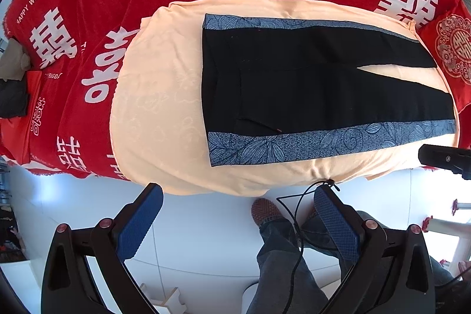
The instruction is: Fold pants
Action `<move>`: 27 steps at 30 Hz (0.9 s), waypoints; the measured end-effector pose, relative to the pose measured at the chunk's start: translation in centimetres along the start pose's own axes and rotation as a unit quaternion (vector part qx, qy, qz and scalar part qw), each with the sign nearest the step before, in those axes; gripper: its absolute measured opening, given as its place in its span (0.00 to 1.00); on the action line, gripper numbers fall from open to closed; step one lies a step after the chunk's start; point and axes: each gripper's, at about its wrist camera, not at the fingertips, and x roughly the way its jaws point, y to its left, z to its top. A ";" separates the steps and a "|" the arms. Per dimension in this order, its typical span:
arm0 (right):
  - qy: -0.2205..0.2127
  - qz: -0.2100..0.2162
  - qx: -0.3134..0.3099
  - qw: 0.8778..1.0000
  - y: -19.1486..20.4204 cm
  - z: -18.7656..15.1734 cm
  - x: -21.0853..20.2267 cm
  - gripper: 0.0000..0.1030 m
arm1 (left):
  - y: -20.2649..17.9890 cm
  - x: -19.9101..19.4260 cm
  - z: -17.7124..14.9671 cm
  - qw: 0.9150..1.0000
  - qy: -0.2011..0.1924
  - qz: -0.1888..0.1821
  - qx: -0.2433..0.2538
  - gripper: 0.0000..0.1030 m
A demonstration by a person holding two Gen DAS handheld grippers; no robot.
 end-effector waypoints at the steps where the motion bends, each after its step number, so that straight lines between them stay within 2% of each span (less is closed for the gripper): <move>1: 0.000 0.000 0.001 1.000 0.0 0.0 0.0 1.00 | 0.0 0.0 0.0 1.000 0.000 0.000 0.000 1.00; 27: 0.002 0.000 0.014 1.000 -0.4 0.4 0.0 1.00 | 0.2 0.1 0.7 1.000 0.000 0.004 0.001 1.00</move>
